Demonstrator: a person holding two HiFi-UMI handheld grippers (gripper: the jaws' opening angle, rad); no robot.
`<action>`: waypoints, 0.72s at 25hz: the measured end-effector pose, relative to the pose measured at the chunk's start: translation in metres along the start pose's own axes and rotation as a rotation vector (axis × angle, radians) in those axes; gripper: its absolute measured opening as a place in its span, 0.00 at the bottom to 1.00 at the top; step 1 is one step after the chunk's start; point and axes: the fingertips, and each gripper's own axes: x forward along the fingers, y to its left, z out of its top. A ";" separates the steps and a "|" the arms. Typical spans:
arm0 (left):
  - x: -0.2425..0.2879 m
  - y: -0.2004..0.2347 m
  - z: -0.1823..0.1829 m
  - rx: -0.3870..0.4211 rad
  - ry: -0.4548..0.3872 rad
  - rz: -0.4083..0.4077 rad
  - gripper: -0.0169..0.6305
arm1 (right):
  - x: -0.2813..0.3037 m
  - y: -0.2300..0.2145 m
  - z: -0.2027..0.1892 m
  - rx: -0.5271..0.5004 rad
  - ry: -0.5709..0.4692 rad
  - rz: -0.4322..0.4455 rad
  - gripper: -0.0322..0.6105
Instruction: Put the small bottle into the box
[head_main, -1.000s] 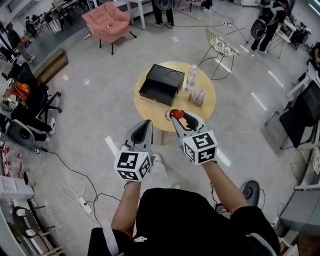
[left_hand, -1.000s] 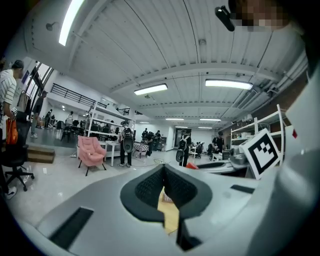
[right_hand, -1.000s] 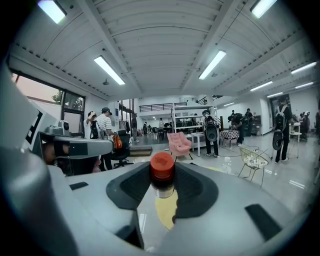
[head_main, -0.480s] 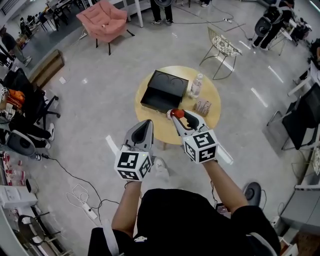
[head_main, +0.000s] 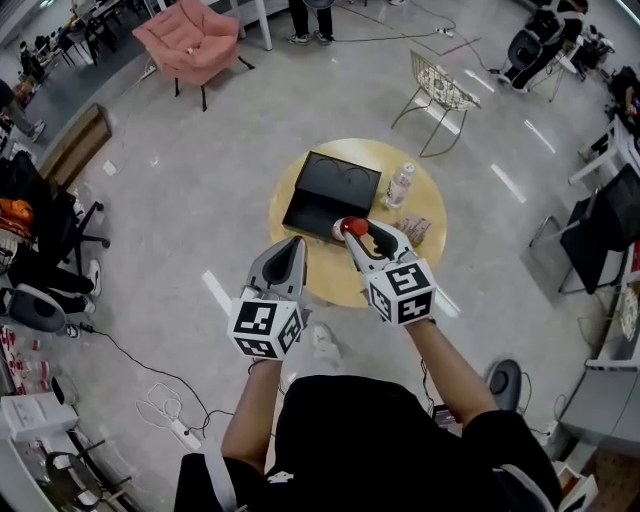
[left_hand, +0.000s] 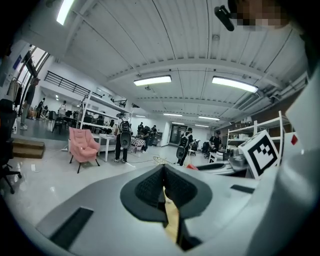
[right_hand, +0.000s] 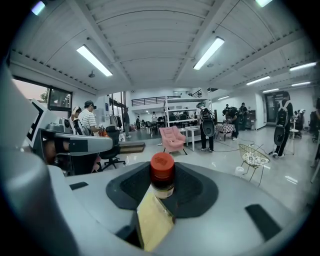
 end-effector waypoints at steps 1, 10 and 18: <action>0.004 0.005 0.001 -0.002 0.003 -0.005 0.04 | 0.005 -0.002 0.001 0.002 0.004 -0.006 0.26; 0.043 0.044 -0.006 -0.022 0.048 -0.059 0.04 | 0.050 -0.019 -0.007 0.040 0.047 -0.061 0.26; 0.073 0.058 -0.021 -0.035 0.102 -0.116 0.04 | 0.074 -0.038 -0.021 0.083 0.085 -0.114 0.26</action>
